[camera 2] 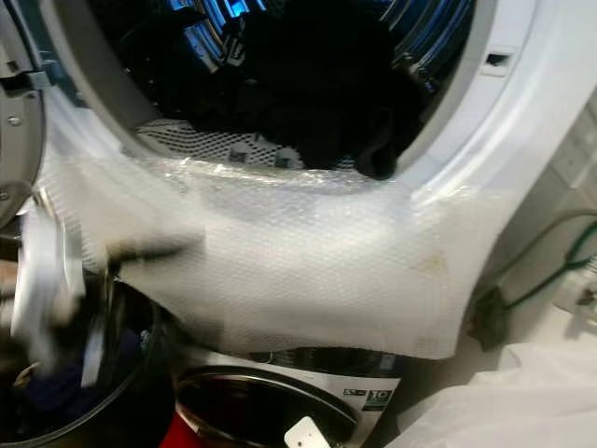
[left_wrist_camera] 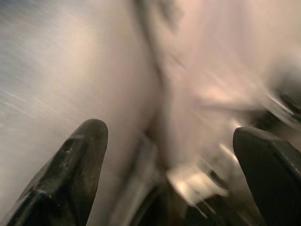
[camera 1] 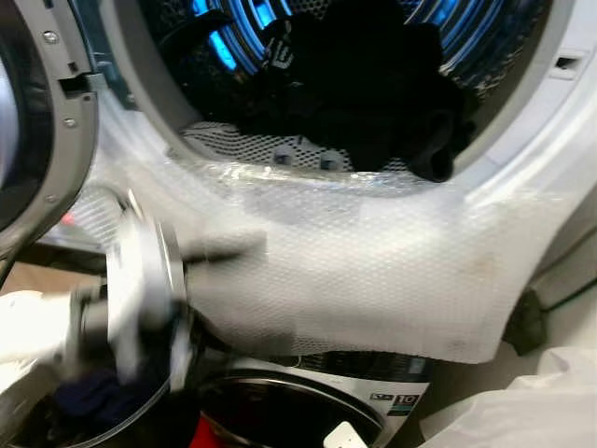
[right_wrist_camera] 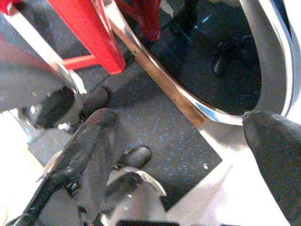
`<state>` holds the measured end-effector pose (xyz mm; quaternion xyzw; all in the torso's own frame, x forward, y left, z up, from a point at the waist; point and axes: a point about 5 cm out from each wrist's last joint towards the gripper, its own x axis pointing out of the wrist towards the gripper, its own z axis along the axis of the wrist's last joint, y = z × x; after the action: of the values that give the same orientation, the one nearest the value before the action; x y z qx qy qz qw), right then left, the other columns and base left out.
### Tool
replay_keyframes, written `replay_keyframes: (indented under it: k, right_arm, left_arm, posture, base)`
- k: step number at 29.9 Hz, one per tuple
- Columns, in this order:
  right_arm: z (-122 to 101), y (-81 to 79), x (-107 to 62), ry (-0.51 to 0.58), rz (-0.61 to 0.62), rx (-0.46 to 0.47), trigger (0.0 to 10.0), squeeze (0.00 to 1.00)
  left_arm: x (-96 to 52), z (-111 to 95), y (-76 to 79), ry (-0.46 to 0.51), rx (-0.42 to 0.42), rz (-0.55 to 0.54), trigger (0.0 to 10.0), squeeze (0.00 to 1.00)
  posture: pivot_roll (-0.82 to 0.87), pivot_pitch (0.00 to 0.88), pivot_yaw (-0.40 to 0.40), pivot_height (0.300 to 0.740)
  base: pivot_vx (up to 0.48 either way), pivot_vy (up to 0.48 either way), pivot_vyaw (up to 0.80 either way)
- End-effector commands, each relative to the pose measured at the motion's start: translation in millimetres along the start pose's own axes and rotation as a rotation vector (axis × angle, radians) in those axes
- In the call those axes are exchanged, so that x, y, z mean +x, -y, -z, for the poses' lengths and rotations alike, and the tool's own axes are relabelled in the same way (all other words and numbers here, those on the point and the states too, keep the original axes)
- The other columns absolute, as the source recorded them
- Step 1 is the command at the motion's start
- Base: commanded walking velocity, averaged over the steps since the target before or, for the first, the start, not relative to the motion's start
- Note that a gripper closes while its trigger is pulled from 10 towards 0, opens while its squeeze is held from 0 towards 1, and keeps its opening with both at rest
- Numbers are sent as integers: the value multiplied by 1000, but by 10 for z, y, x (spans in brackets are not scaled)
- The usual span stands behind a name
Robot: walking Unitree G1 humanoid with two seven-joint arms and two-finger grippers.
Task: Clothes washing
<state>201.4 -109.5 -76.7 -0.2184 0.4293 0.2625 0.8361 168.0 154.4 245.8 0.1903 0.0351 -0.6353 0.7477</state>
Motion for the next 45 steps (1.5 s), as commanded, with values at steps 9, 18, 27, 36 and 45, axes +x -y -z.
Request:
replay_keyframes:
  k: [9,18,27,36,45]
  right_arm:
    - [-1,-28,4,2,0,22,10000,0]
    - [206,-45,-32,-41,-6,26,10000,0]
    - [325,110,-80,-66,9,1,10000,0]
    - [421,231,-126,-85,28,0,10000,0]
    - [427,329,-148,-79,53,6,10000,0]
  left_arm:
    - [49,1086,-98,-338,-254,-333,10000,0]
    - [-276,1408,-252,-356,-414,-873,10000,0]
    - [-669,1646,-274,-399,-465,-1372,10000,0]
    - [-854,2031,-262,-479,-709,-1677,10000,0]
    - [-1223,2152,-825,-433,-753,-1743,10000,1000]
  posture:
    - [346,0,-11,740]
    - [342,0,-41,740]
    - [340,0,-103,740]
    - [325,0,-148,740]
    - [265,0,-152,740]
  base:
    - [0,0,0]
    - [0,0,0]
    - [0,0,0]
    - [0,0,0]
    - [0,0,0]
